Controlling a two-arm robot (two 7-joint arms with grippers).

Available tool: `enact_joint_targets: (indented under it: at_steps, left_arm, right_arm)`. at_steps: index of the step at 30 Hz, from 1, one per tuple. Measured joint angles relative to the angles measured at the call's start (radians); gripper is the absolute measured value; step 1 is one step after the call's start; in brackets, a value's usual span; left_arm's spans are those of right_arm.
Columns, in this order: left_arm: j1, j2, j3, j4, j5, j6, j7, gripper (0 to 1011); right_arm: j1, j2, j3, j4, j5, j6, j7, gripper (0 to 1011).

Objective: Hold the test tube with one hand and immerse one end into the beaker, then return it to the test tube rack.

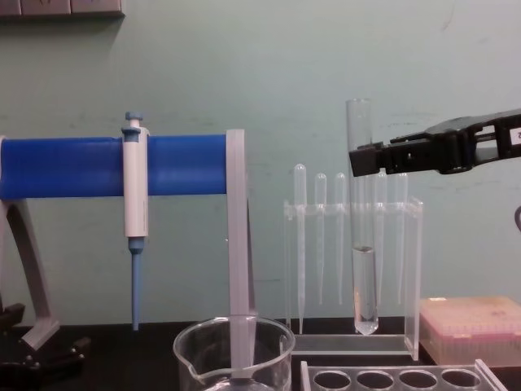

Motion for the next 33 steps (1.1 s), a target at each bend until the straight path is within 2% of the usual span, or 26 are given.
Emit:
enact_joint_targets:
  at_steps: [33]
  left_arm:
    - [0.0,0.0,0.0,0.0,0.0,0.0,0.0,1000]
  right_arm:
    - [0.0,0.0,0.0,0.0,0.0,0.0,0.0,218]
